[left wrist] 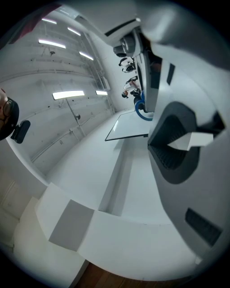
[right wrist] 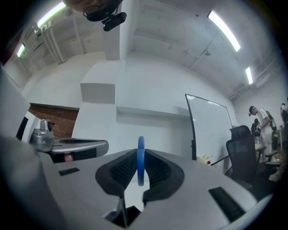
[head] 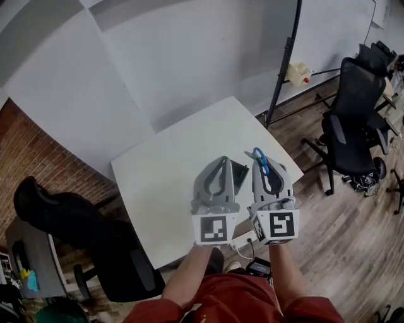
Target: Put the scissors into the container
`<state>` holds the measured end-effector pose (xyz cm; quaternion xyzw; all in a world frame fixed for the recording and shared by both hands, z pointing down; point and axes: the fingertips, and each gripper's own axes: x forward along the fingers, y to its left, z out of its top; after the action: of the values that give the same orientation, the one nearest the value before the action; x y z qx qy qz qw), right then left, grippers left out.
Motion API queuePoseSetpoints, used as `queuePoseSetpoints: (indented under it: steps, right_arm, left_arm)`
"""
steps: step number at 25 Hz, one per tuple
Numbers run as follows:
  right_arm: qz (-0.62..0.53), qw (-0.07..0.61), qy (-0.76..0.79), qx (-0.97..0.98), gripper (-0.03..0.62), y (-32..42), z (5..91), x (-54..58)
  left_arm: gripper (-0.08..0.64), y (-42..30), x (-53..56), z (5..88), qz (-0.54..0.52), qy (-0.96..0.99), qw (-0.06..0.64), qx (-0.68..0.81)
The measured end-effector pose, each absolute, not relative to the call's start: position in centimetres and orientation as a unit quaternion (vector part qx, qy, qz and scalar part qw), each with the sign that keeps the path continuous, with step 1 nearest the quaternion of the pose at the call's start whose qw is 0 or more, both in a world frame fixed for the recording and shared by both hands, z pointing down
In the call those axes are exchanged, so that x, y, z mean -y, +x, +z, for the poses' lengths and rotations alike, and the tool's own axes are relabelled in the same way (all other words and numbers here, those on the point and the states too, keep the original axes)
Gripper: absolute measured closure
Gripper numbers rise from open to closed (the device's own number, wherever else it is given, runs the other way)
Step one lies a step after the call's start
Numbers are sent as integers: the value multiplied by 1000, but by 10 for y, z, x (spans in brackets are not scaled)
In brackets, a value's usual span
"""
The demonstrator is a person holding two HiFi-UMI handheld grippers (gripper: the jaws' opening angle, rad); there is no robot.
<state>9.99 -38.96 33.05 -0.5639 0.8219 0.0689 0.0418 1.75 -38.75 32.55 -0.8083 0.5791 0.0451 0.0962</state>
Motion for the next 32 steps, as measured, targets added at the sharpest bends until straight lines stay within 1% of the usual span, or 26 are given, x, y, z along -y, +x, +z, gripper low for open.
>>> queuePoseSetpoints:
  steps: [12,17,22,32]
  right_arm:
    - [25,-21,-550,-834,537,65,397,408]
    - [0,-50,-550,-834,537,58,430,413]
    - [-20,-80,-548,-832,537,54,460,418]
    - [-46,-110,-550,-827,537,52,494,423]
  left_arm:
    - [549,-16,394,351,28,-796,81,-599]
    - [549,-24,399,363,31,-797,61,-601]
    - [549,-29,407,373,26,-797,57,-601]
    - [549,-30,416,390,23,-800,40,-598]
